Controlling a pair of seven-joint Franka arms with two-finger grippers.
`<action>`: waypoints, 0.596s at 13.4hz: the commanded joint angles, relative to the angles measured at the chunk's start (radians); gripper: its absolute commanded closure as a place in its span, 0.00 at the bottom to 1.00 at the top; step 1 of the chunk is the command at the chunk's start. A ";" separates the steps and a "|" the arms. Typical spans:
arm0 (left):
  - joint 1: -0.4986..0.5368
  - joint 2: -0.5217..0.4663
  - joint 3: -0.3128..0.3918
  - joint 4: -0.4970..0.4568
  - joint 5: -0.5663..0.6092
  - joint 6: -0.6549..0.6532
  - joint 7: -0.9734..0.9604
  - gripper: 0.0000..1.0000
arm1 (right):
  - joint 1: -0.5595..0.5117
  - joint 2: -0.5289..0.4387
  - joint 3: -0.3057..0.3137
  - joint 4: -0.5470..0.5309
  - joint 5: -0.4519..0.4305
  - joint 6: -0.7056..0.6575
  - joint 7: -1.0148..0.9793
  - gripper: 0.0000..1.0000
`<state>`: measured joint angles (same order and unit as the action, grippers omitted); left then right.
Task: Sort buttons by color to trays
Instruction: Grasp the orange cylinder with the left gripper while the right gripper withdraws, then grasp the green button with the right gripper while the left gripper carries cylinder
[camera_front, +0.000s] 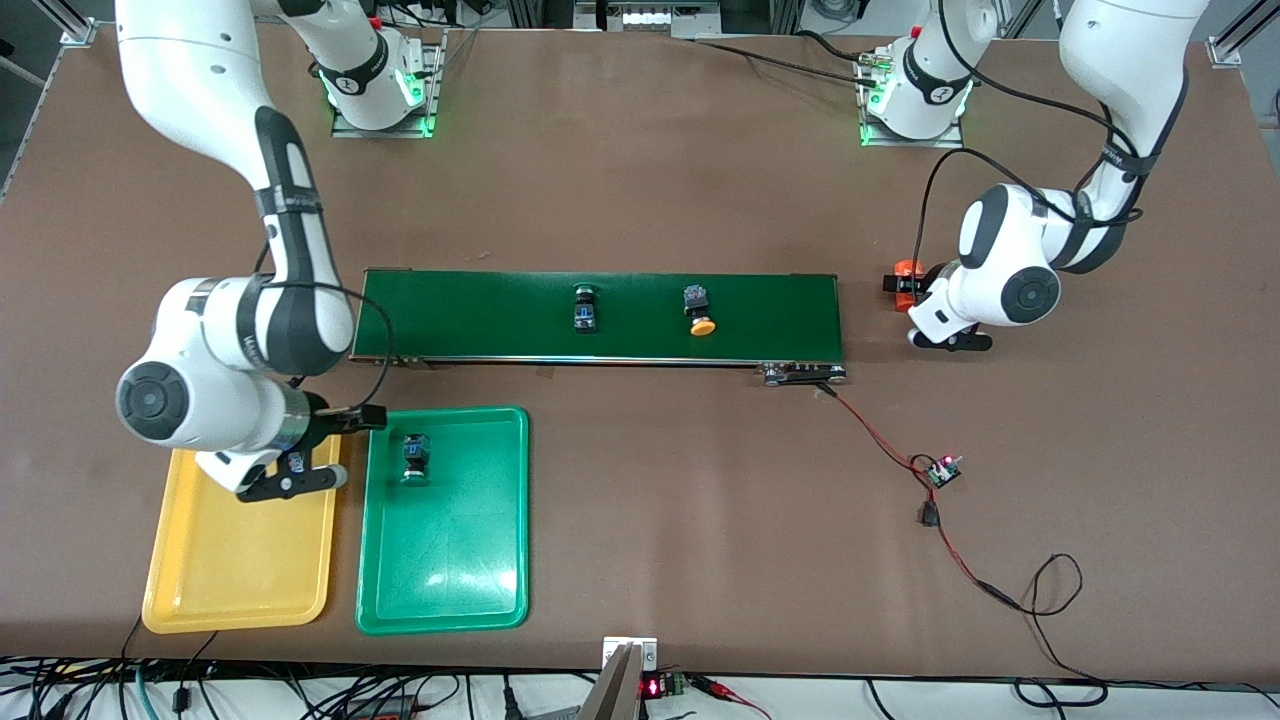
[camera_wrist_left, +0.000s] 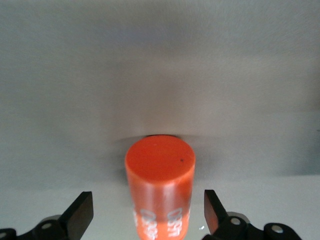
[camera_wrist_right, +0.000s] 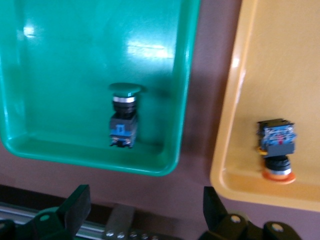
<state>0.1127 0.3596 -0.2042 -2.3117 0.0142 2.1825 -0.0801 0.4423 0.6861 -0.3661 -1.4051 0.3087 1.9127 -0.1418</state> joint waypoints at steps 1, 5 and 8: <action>-0.008 -0.005 0.003 -0.003 -0.022 0.000 0.022 0.50 | 0.097 -0.095 -0.017 -0.127 -0.005 0.005 0.100 0.00; -0.007 -0.037 0.002 0.017 -0.025 -0.046 0.006 0.85 | 0.226 -0.174 -0.020 -0.225 -0.010 0.012 0.305 0.00; -0.007 -0.045 -0.003 0.166 -0.026 -0.209 0.006 0.86 | 0.337 -0.171 -0.027 -0.225 -0.052 0.028 0.476 0.00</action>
<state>0.1120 0.3413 -0.2049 -2.2477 0.0092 2.1034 -0.0806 0.7075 0.5422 -0.3750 -1.5894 0.2916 1.9147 0.2427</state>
